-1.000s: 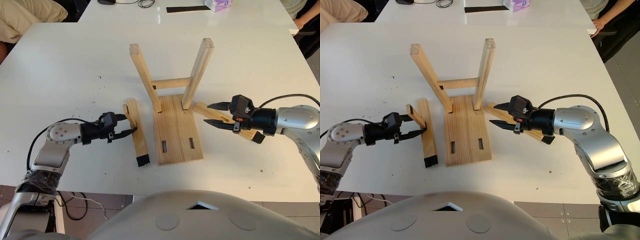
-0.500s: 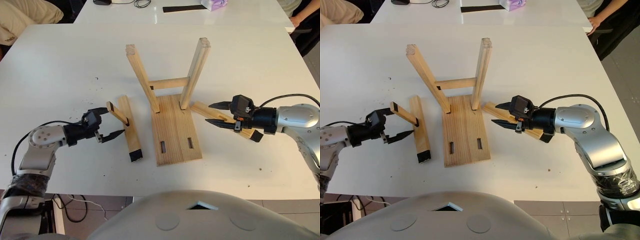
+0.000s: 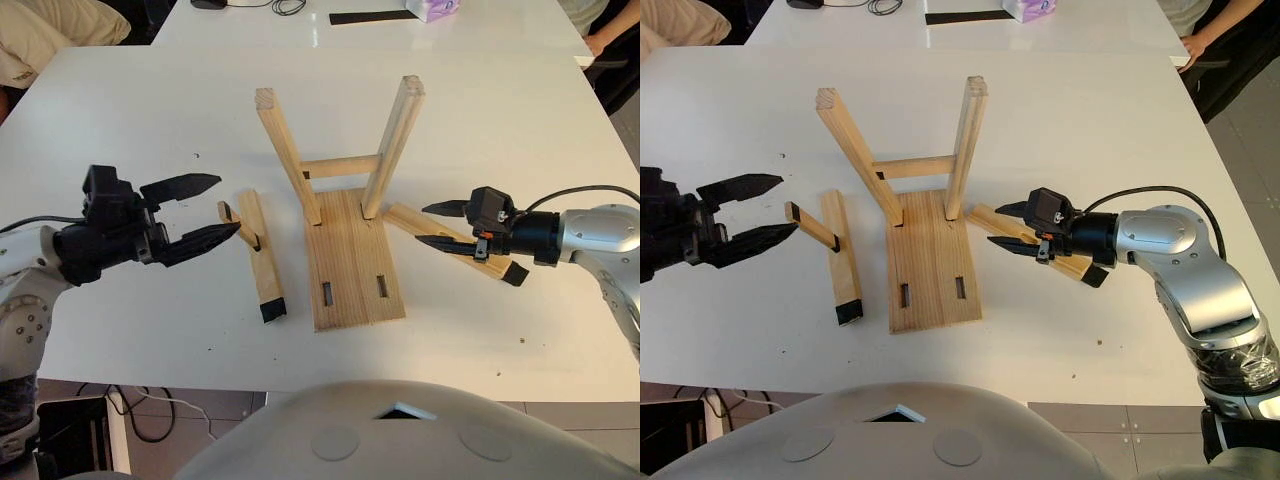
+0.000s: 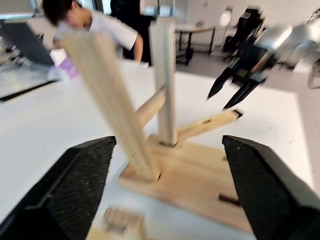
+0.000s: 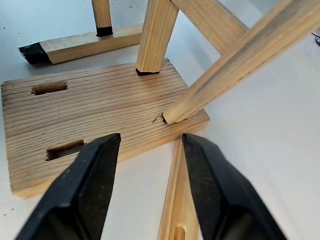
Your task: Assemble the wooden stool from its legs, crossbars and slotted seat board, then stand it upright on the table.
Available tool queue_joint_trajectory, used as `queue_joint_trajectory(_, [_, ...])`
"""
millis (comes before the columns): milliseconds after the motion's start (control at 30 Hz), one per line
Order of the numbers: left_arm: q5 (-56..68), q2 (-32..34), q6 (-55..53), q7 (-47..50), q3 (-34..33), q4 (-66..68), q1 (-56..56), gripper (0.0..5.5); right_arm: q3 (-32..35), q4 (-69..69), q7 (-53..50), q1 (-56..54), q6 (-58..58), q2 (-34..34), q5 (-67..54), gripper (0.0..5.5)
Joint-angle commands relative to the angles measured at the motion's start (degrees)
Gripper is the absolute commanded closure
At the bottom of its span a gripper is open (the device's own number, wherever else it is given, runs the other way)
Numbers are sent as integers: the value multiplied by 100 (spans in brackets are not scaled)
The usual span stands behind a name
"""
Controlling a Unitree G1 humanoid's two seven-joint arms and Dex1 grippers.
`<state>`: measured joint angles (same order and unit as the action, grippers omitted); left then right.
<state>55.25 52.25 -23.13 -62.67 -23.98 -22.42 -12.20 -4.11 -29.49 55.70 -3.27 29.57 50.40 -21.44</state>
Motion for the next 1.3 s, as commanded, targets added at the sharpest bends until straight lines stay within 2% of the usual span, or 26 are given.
queue_joint_trajectory(33, [-135,-233,-73,571,16,-58,501,170,21,34,64,-102,-38,83,46,321])
queue_joint_trajectory(200, [-979,-687,330,1111,454,306,1076,170,-78,55,70,-136,-106,70,145,321])
queue_joint_trajectory(433, [-753,-872,85,996,404,325,1140,265,-166,185,158,-244,-205,52,245,321])
queue_joint_trajectory(733, [-1042,-1164,159,1179,653,647,1770,265,-282,263,180,-356,-274,18,327,321])
queue_joint_trajectory(1000, [-799,-1382,-71,1349,599,699,2128,265,-322,204,182,-353,-245,-7,339,321])
queue_joint_trajectory(1100, [-948,-1587,-42,1356,831,844,2065,265,-358,194,165,-312,-239,-24,358,321])
queue_joint_trajectory(1233, [-1863,-1938,442,1216,1711,1150,1420,265,-469,201,160,-301,-247,-74,426,321])
queue_joint_trajectory(1300, [-2151,-2060,689,1186,1897,1344,1169,265,-509,213,179,-341,-249,-76,435,321])
